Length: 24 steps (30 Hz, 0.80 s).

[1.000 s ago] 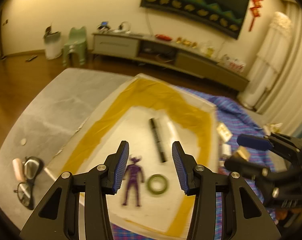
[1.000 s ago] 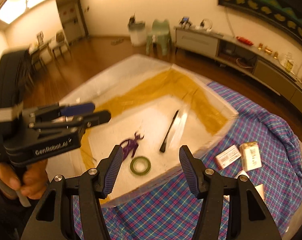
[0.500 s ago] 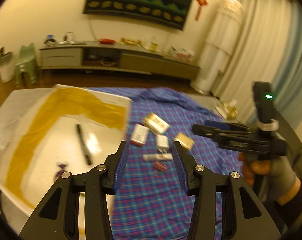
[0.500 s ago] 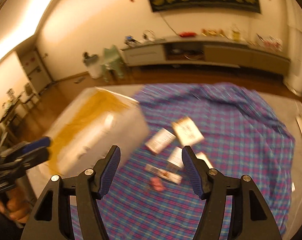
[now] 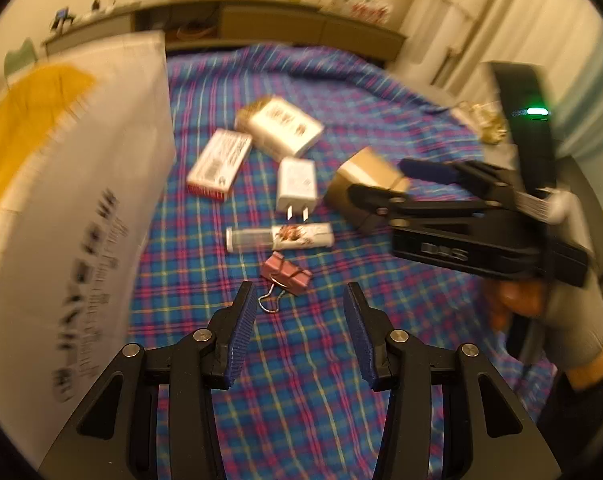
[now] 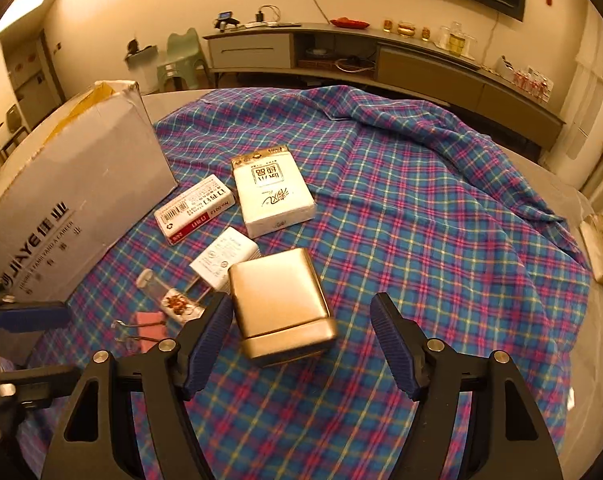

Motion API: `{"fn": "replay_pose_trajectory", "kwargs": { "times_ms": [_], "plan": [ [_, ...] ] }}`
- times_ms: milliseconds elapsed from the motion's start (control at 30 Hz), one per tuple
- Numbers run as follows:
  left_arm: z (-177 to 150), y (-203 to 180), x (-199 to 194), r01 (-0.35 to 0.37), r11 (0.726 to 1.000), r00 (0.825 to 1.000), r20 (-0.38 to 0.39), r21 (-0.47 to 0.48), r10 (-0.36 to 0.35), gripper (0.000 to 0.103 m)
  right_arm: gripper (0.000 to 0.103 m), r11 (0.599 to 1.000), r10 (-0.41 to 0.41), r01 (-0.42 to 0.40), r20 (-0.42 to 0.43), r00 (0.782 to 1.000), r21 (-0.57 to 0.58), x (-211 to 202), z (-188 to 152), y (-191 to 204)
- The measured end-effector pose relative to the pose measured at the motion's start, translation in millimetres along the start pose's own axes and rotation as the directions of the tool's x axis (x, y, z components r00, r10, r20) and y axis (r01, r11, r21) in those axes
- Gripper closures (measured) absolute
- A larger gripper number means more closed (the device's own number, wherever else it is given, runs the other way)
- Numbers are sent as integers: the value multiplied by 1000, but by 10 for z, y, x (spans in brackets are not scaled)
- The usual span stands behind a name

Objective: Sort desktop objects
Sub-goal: 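Grasp the pink binder clip with the left tool while the right tool grasps the gold metal box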

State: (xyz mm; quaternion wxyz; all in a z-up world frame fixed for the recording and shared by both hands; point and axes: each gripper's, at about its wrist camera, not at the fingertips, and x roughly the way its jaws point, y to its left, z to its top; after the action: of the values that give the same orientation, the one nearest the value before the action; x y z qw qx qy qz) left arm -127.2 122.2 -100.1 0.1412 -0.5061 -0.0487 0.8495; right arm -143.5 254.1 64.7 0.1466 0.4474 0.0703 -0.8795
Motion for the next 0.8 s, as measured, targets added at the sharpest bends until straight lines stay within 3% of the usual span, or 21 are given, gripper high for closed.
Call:
{"fn": "replay_pose_trajectory", "kwargs": {
  "times_ms": [33,100,233,367,533,800],
  "plan": [
    [-4,19,64,-5,1000,1000,-5,-14,5,55,31,1000,10,-10,0,1000,-7,31,-16,-19],
    [0,26,207,-32,999,999,-9,-27,32,55,53,999,50,-51,-27,998,-18,108,-34,-40],
    [-15,6,328,-90,996,995,35,-8,91,54,53,995,92,-93,-55,994,-32,161,0,-52],
    [-7,-14,379,-97,995,993,61,16,96,54,53,990,142,-142,-64,988,9,146,-48,-139],
    [-45,-151,427,-140,985,988,80,102,132,65,53,982,182,-178,-65,981,63,74,-104,-230],
    [-86,-170,238,-119,987,989,103,106,108,66,53,979,199,-197,-30,980,57,-167,-163,-175]
  ]
}}
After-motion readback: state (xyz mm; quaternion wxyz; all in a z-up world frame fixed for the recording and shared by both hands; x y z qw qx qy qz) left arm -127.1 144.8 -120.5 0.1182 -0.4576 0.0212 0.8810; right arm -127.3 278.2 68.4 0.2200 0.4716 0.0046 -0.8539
